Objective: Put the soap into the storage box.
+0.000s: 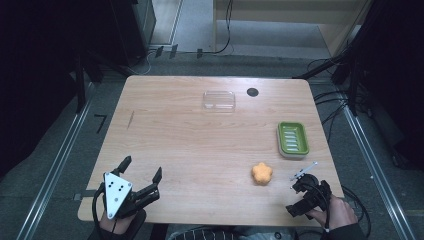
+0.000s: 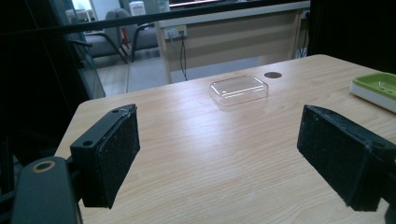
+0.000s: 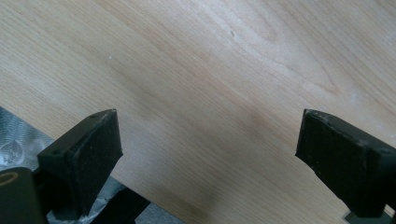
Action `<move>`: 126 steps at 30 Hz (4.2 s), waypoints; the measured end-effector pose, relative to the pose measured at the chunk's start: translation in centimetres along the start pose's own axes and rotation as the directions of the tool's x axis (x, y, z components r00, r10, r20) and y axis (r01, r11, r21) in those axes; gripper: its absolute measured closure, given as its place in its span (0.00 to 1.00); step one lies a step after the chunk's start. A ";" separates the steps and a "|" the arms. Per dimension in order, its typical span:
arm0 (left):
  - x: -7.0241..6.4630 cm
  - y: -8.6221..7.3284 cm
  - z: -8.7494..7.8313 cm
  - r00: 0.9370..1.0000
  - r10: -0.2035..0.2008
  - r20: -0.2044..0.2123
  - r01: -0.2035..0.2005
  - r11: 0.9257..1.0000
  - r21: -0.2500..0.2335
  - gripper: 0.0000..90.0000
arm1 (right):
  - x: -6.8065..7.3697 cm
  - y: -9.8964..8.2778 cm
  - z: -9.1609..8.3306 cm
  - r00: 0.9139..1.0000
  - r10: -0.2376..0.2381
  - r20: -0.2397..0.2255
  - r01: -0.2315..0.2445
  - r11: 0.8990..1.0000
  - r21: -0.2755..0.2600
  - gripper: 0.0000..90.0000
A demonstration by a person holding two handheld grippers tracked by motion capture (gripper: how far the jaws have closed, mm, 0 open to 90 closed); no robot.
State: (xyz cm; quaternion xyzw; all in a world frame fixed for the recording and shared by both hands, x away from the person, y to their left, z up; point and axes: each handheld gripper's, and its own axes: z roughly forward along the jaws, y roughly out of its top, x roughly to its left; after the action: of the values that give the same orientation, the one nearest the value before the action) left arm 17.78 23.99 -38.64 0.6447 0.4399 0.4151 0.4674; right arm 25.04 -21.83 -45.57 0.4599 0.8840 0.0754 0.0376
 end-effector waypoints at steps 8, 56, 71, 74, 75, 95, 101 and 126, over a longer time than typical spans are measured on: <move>0.1 0.0 -0.1 1.000 -0.002 -0.001 0.002 1.000 -0.002 0.15 | 0.2 0.2 0.1 1.000 -0.023 0.002 0.023 1.000 -0.005 0.08; -0.1 0.0 0.1 1.000 0.008 0.004 -0.008 1.000 0.001 0.15 | 1.6 5.2 1.2 0.966 -0.258 -0.033 0.256 0.965 -0.052 0.01; -0.1 0.0 0.1 1.000 0.014 0.009 -0.014 1.000 0.002 0.15 | 1.5 6.9 1.6 0.934 -0.353 -0.061 0.351 0.936 -0.040 0.00; -0.1 0.0 0.1 1.000 0.014 0.009 -0.014 1.000 0.003 0.15 | 1.5 7.2 1.8 0.930 -0.362 -0.071 0.360 0.932 -0.034 0.00; -0.1 0.0 0.1 1.000 0.014 0.009 -0.014 1.000 0.002 0.15 | 1.4 7.4 1.9 0.927 -0.368 -0.072 0.366 0.930 -0.034 0.00; -0.1 0.0 0.2 1.000 0.015 0.009 -0.015 1.000 0.004 0.15 | 1.5 10.0 2.2 0.905 -0.423 -0.048 0.422 0.906 -0.015 0.01; -0.1 0.0 0.2 1.000 0.016 0.008 -0.016 1.000 0.007 0.15 | 1.7 10.9 2.3 0.892 -0.451 -0.040 0.451 0.892 -0.007 0.10; -0.1 0.0 0.2 1.000 0.015 0.011 -0.015 1.000 0.004 0.15 | 1.8 12.0 3.0 0.886 -0.460 -0.059 0.463 0.885 0.042 0.44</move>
State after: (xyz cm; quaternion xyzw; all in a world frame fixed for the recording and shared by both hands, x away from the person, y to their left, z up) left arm 17.93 23.86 -38.66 0.6513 0.4331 0.4142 0.4655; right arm 34.12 -13.21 -46.53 0.2354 0.9704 0.0506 0.0208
